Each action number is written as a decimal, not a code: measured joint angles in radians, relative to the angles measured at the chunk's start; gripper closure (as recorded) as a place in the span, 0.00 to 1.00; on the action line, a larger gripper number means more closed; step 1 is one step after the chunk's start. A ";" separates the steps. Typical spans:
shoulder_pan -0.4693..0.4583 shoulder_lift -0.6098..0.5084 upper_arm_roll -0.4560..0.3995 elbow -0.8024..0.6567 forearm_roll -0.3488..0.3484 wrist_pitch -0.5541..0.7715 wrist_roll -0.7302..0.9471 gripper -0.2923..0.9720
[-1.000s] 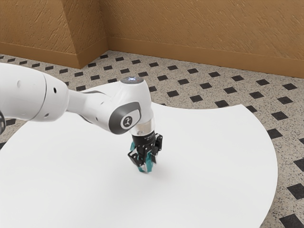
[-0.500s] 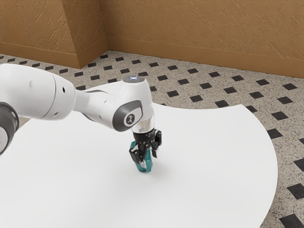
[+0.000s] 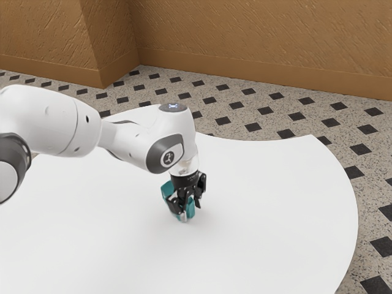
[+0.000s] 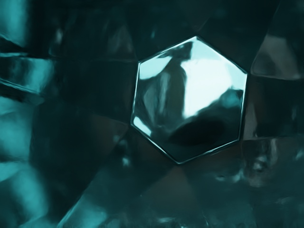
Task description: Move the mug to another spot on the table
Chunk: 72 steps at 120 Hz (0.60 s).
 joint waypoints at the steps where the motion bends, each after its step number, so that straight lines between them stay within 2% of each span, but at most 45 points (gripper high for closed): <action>1: 0.000 0.000 0.000 0.000 0.000 0.000 0.000 0.48; 32: 0.000 -0.002 0.000 0.029 0.004 -0.004 -0.002 0.62; 72: 0.000 -0.015 0.000 0.048 0.009 -0.027 -0.005 0.69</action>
